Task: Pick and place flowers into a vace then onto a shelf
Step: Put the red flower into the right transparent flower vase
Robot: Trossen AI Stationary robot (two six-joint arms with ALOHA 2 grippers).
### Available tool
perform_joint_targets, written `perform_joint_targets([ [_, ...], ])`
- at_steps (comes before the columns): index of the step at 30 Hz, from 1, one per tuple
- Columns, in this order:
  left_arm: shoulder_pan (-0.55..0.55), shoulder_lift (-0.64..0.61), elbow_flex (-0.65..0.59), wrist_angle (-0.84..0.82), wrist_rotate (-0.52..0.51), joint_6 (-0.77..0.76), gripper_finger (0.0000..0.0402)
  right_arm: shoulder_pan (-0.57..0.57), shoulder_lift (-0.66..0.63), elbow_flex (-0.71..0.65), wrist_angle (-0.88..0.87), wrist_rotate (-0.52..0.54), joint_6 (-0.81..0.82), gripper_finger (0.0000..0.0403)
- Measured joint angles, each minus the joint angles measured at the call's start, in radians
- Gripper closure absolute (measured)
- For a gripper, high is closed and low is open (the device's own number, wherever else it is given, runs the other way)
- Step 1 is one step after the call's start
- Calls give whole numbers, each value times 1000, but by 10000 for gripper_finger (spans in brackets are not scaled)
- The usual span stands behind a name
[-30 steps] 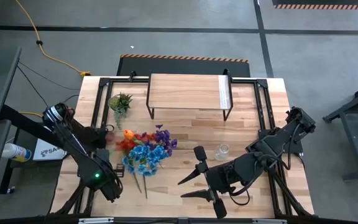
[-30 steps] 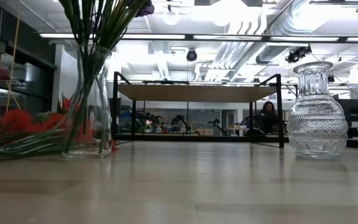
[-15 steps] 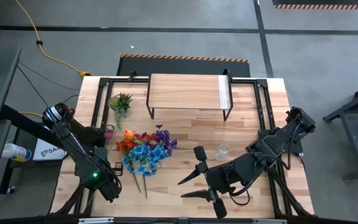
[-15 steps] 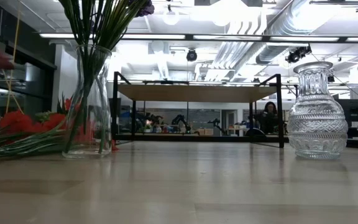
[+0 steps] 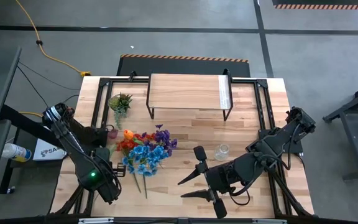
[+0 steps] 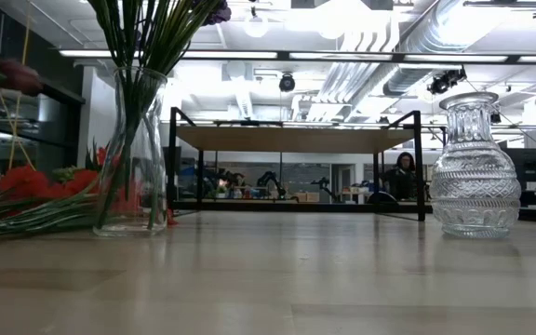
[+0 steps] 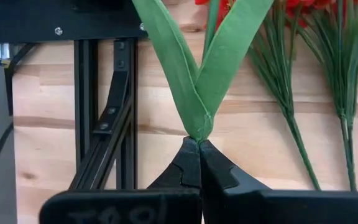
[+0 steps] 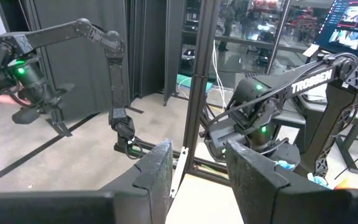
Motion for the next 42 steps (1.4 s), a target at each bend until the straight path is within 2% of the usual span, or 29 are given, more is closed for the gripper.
perform_joint_targets([
  [9, -50, 0, 91, 2, -64, 10, 379, 0, 0, 0, 0, 0, 0, 263],
  [20, -60, 0, 121, 25, -29, 26, 379, -5, -8, 0, -1, 0, -23, 263],
  [27, -61, 0, 121, 194, -5, 117, 379, -5, -45, 0, 0, 2, -39, 263],
  [36, -61, 0, 121, 412, 83, 238, 379, -5, -84, 0, 0, 4, -53, 263],
  [42, -61, 0, 121, 569, 85, 323, 379, -5, -107, 0, 0, 5, -73, 263],
])
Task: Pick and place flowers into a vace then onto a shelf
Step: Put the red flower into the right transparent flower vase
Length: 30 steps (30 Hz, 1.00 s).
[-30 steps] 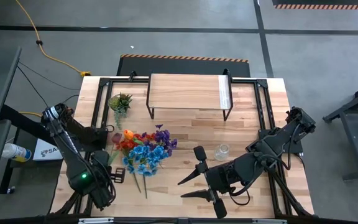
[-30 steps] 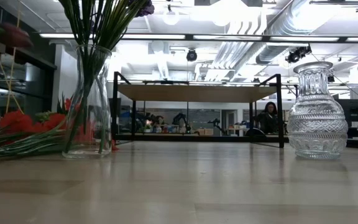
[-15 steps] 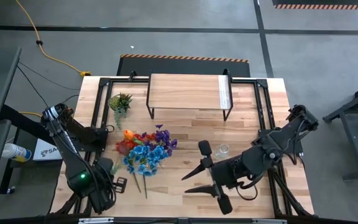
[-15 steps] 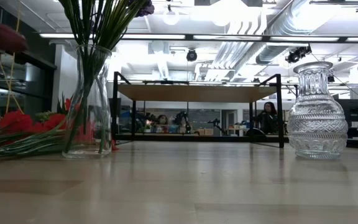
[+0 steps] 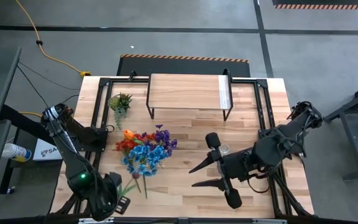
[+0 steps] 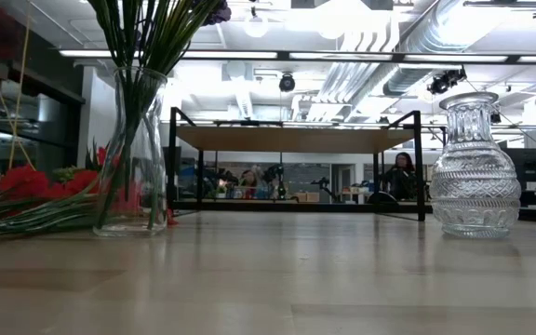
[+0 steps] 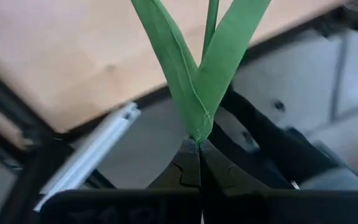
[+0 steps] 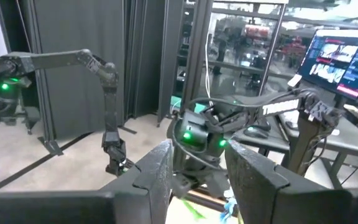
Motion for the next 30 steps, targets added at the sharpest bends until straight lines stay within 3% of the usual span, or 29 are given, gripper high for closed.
perform_joint_targets([
  [13, 2, 0, 0, 255, -9, 171, 379, 0, -18, 0, 6, 116, -32, 263],
  [30, 3, 1, 0, 639, -246, 472, 379, 0, -18, 0, 8, 334, -33, 263],
])
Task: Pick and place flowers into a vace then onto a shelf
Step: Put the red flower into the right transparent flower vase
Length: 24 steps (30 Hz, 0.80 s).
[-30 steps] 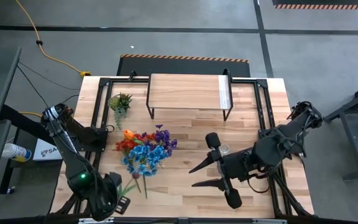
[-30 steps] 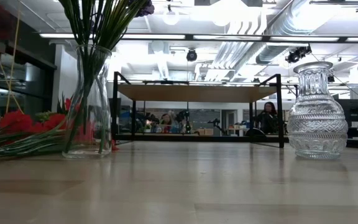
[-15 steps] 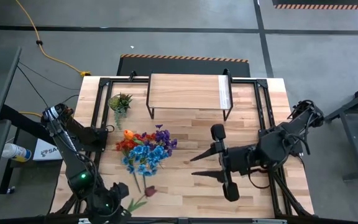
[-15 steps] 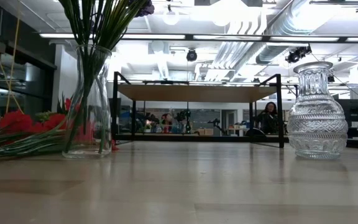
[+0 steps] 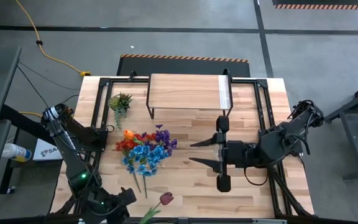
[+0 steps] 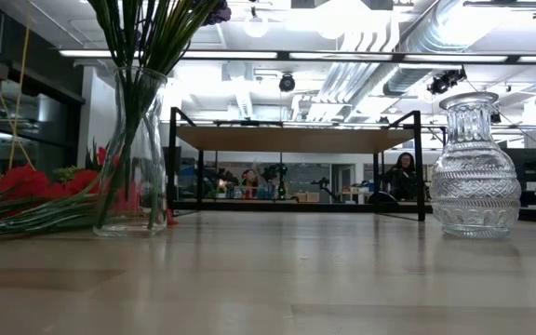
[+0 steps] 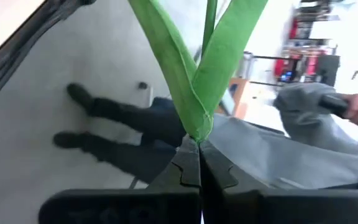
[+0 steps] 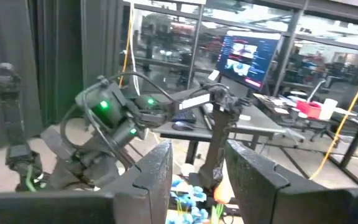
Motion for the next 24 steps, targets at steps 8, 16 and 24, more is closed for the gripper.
perform_joint_targets([
  [8, 44, 2, 108, 32, -108, 278, 379, 0, 0, 0, 0, 1, 2, 263],
  [16, 108, 0, 327, -2, -176, 674, 379, 0, 0, 0, 0, 1, 5, 263],
  [24, 110, 0, 448, -152, -370, 882, 379, 1, -25, 0, 0, -5, 4, 263],
])
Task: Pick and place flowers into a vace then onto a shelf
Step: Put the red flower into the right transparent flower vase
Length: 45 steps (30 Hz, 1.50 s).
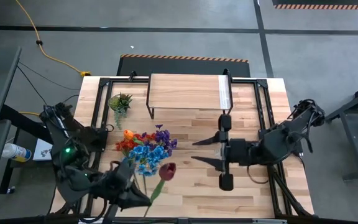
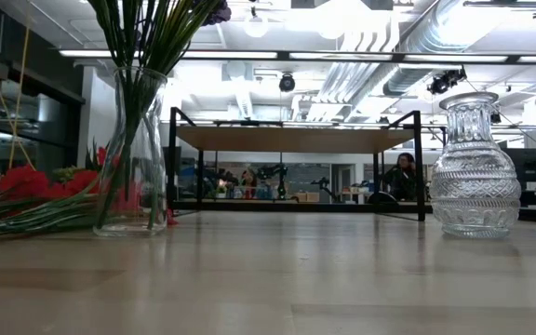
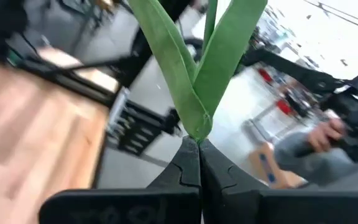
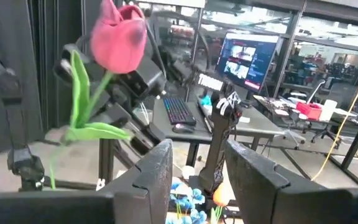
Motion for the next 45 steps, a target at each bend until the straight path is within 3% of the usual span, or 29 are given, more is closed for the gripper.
perform_joint_targets([
  [11, 1, 0, 10, 105, -190, 266, 379, -2, -40, 0, 0, -224, 120, 263],
  [16, 6, 0, 10, 183, -207, 368, 379, -2, -40, 0, -31, -286, 164, 263],
  [21, 61, 11, 10, 192, -197, 394, 379, -2, -27, 0, -27, -295, 164, 263],
  [29, 177, 29, 10, 236, -51, 438, 379, -27, -6, 0, -37, -310, 157, 263],
  [36, 179, 30, 10, 268, -45, 499, 379, -63, -6, 0, -54, -315, 157, 263],
  [45, 193, 29, 10, 279, -51, 541, 379, -146, 14, 0, -60, -482, 208, 263],
])
